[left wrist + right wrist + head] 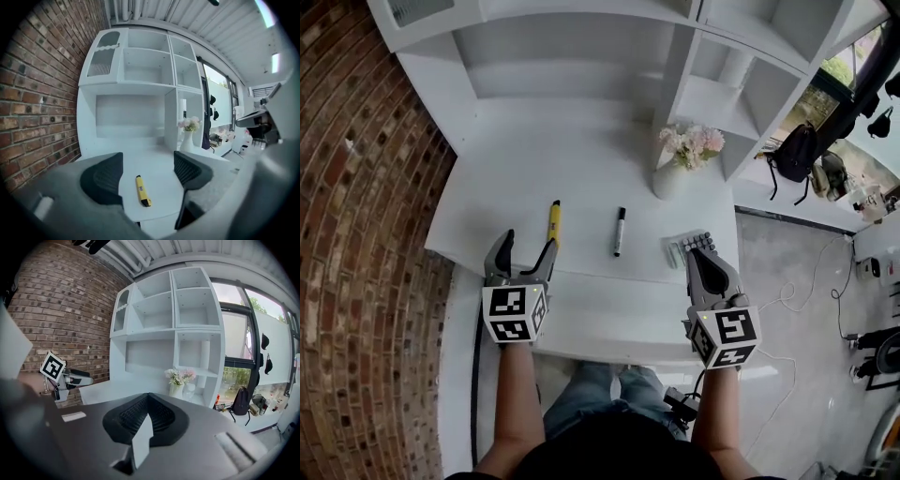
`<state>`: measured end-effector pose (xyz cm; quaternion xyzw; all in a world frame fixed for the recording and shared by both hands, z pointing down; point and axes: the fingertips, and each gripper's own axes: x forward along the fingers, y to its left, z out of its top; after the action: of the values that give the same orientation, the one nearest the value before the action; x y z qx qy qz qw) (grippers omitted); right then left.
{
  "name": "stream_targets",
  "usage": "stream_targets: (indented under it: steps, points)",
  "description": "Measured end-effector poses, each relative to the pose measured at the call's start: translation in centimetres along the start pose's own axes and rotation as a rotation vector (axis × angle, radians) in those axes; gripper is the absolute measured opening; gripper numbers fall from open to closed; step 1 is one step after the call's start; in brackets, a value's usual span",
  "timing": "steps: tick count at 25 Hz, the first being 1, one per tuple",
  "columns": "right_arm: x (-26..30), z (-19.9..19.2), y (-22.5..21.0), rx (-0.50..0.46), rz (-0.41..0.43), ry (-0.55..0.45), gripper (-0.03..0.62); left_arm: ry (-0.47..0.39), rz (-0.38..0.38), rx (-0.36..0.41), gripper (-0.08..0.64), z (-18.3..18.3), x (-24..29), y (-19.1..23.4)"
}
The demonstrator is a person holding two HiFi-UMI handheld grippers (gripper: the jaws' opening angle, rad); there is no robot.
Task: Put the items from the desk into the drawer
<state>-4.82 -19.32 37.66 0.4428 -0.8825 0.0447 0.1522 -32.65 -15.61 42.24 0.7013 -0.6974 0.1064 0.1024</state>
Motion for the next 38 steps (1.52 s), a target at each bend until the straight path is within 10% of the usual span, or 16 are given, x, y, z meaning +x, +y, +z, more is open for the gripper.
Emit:
stream_targets:
  steps: [29, 33, 38]
  points:
    - [-7.9, -7.9, -14.6, 0.155, -0.276, 0.130, 0.009, 0.124, -0.441, 0.047, 0.331, -2.3, 10.6, -23.8]
    - [-8.2, -9.3, -15.2, 0.176, -0.270, 0.147, 0.009, 0.177, -0.480, -0.053, 0.319, -4.2, 11.6, -25.8]
    - [-8.3, -10.6, -15.7, 0.190, -0.262, 0.165, 0.009, 0.324, -0.543, -0.379, 0.318, -7.6, 12.5, -28.3]
